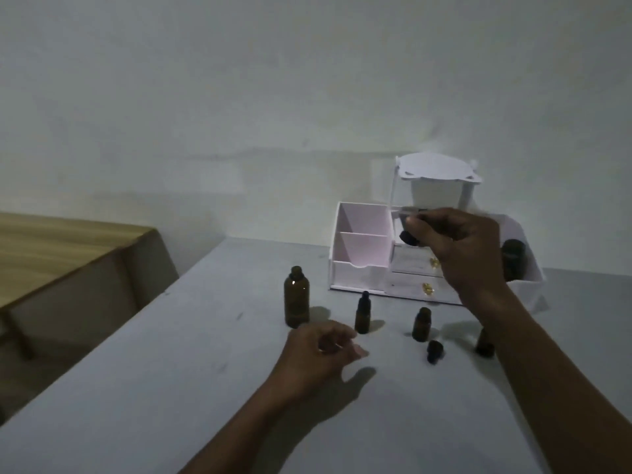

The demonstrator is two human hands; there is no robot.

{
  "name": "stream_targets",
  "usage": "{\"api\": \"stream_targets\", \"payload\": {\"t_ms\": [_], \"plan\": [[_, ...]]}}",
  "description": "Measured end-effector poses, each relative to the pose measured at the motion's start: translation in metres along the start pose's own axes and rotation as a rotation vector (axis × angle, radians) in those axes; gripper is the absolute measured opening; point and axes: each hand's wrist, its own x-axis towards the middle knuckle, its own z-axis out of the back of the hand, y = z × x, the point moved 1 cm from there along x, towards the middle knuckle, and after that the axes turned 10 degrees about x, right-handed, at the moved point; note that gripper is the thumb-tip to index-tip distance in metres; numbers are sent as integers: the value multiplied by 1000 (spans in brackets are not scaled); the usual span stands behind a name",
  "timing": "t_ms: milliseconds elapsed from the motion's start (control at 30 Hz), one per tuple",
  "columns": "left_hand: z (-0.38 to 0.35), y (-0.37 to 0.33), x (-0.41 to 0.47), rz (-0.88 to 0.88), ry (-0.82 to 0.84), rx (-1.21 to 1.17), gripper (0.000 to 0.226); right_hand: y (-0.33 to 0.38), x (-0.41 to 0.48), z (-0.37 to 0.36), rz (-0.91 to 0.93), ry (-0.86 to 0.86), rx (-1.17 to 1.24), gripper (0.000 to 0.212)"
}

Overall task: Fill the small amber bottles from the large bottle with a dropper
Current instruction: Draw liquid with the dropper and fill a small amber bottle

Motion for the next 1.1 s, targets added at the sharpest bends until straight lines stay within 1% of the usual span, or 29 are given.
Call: {"api": "stream_targets", "payload": {"t_ms": [100, 200, 300, 400, 500, 600, 667, 800, 933, 1100], "plan": [[37, 28, -2, 43, -145, 70, 23, -3, 3, -28, -14, -3, 70, 11], [61, 51, 2, 155, -284, 6, 23, -8, 7, -55, -54, -56, 184, 9], [70, 65, 15, 227, -377, -65, 34, -15, 11, -81, -101, -68, 230, 9], [69, 68, 28, 201, -415, -111, 43, -23, 13, -100, -107, -42, 211, 10], [69, 70, 42, 169, -390, -165, 51, -26, 12, -111, -104, -18, 214, 10], [67, 73, 50, 150, -347, -198, 55, -28, 11, -116, -84, 11, 194, 16], [65, 75, 52, 126, -325, -216, 53, -31, 11, -119, -84, 36, 165, 17], [63, 75, 53, 85, -288, -178, 50, -37, 10, -123, -82, 83, 100, 7], [61, 72, 52, 96, -262, -154, 51, -42, 7, -133, -81, 136, 33, 15], [62, 70, 50, 121, -219, -138, 51, -57, -6, -147, -129, 230, -9, 16]]}}
